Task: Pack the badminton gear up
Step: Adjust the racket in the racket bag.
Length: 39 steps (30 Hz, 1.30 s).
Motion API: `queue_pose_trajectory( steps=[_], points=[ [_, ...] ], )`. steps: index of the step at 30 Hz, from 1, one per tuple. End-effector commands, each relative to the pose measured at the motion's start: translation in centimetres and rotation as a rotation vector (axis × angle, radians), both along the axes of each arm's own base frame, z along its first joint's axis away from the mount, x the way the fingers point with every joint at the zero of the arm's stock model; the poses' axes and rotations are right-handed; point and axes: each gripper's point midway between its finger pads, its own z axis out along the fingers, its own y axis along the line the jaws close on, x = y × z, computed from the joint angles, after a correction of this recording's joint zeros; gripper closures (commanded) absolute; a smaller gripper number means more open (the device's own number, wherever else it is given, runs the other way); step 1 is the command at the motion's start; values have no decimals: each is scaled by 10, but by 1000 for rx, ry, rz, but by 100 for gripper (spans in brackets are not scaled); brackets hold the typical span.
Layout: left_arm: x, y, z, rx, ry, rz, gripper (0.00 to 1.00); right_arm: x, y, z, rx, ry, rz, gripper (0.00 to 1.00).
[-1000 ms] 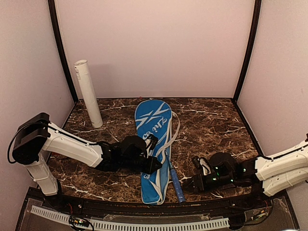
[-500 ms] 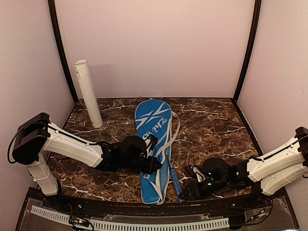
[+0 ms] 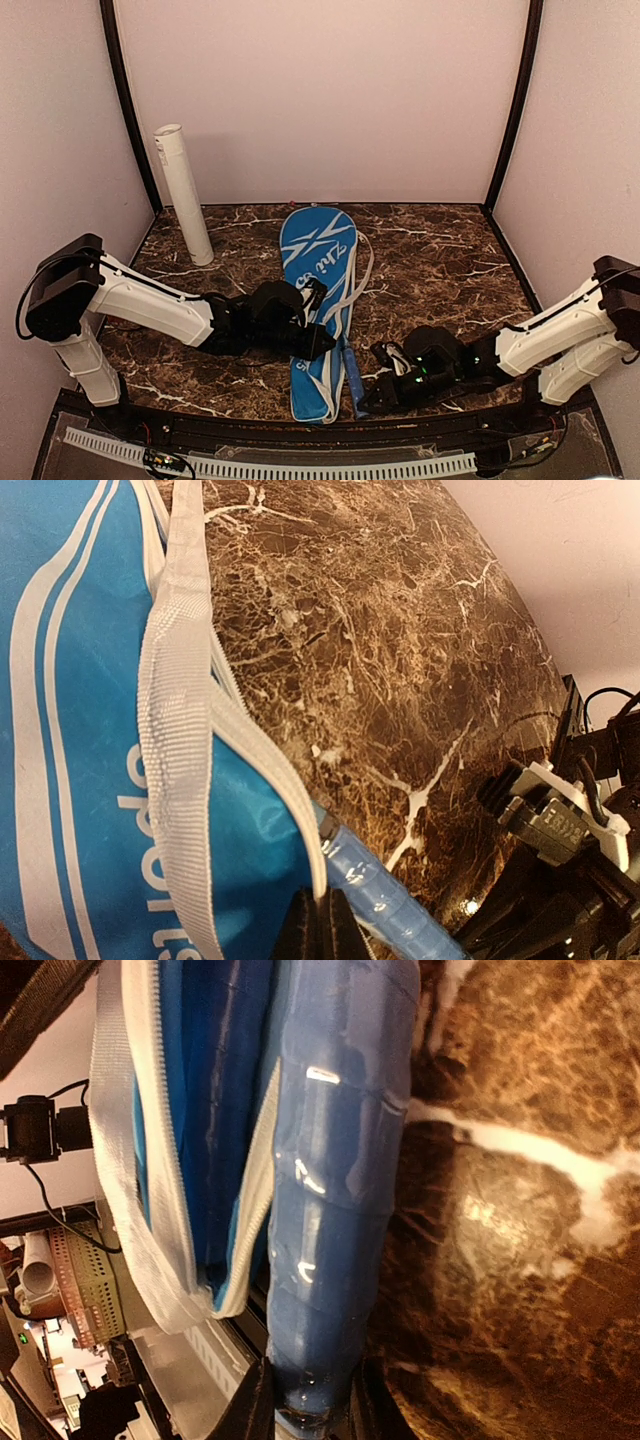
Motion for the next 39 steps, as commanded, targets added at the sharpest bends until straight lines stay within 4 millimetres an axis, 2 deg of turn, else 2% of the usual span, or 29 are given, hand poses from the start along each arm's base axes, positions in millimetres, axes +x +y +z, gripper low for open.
queue_pose_trajectory(
  steps=[1,6,11,15,21,29,39],
  points=[
    [-1,-3,8,-25,-10,-18,100,15,31,28,112,-49,-27,86],
    [-3,-4,8,-31,2,-23,100,28,43,31,129,-62,-48,87],
    [-5,-3,5,-26,17,-19,100,42,56,48,188,-77,-64,87],
    [-5,-1,4,-17,15,-12,100,46,63,59,213,-87,-58,87],
    [-5,-2,6,-23,16,-15,100,52,65,63,230,-99,-70,87],
    [-8,-7,14,-56,24,-19,100,70,70,54,241,-132,-92,87],
    [-12,-16,32,-119,23,-32,100,73,70,13,165,-105,-76,88]
  ],
)
